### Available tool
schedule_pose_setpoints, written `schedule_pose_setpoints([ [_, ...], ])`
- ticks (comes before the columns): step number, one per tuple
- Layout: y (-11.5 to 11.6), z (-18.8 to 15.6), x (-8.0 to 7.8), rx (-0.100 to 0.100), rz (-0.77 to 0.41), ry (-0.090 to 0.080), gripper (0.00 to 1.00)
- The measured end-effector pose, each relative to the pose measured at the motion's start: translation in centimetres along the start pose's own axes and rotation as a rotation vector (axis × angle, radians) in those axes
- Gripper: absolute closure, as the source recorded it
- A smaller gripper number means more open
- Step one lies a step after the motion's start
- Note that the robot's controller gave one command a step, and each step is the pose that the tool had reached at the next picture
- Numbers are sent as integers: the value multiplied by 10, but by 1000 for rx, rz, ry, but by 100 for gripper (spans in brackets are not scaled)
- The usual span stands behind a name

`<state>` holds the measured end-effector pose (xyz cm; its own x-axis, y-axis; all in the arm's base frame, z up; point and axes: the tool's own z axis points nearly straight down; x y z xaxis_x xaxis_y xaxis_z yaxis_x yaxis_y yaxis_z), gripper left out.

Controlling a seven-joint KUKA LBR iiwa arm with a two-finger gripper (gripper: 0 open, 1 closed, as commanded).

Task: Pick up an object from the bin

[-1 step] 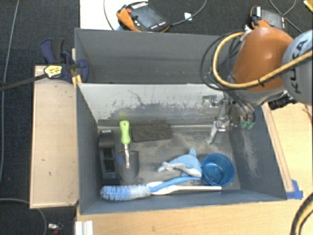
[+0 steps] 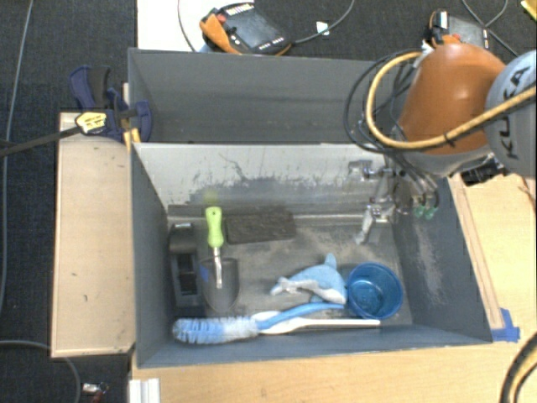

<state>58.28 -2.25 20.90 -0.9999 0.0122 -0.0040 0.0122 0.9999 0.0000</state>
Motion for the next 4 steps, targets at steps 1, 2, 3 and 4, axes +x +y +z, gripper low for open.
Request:
schedule_pose_setpoints([
  [1,2,36,16,0,-19,-8,0],
  [2,2,-48,23,2,-434,-11,0],
  [3,13,34,25,1,-238,-5,0],
  [4,-4,50,26,8,-597,-15,0],
])
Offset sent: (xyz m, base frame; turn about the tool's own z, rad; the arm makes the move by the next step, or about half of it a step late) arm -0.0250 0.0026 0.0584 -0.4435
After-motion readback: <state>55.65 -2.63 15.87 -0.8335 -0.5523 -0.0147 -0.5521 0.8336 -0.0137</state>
